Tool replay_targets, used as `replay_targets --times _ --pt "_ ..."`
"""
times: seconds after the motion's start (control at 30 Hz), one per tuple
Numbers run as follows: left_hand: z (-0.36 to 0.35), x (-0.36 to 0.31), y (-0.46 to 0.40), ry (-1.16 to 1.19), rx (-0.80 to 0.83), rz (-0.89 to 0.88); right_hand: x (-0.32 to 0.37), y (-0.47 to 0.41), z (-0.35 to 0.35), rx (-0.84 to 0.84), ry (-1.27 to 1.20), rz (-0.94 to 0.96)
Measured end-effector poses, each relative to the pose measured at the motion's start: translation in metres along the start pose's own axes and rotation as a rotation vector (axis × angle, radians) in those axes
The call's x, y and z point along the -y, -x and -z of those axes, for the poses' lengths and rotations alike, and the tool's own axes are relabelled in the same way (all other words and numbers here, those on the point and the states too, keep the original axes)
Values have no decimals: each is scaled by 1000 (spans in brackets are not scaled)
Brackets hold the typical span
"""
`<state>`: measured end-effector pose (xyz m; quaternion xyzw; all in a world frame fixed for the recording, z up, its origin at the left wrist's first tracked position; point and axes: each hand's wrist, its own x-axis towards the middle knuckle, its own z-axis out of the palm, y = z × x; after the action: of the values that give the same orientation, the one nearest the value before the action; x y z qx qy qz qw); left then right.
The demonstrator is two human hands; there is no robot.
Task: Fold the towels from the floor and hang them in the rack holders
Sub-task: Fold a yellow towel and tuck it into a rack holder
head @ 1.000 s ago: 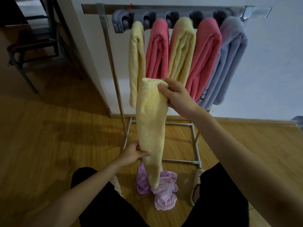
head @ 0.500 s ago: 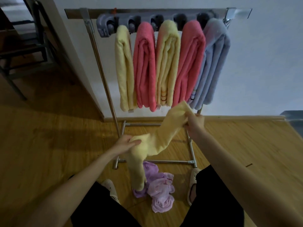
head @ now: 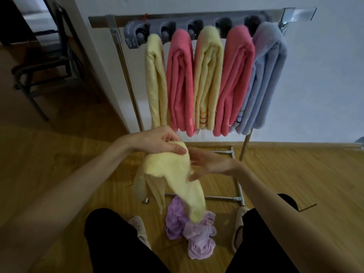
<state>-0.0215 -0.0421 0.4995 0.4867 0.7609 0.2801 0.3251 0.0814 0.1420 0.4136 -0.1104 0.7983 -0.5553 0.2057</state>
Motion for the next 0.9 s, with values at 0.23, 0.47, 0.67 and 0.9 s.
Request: replay_targets --times 0.23,0.47,0.67,0.9 --pt "13 23 25 59 -34 78 13 4 2 -119 -192 63" --pt "54 40 65 424 115 66 54 12 29 -153 -79 229" --pt "77 24 66 -199 102 157 109 -21 37 44 676 91" --pt "87 32 70 -674 -294 226 146 -66 40 -400 960 17"
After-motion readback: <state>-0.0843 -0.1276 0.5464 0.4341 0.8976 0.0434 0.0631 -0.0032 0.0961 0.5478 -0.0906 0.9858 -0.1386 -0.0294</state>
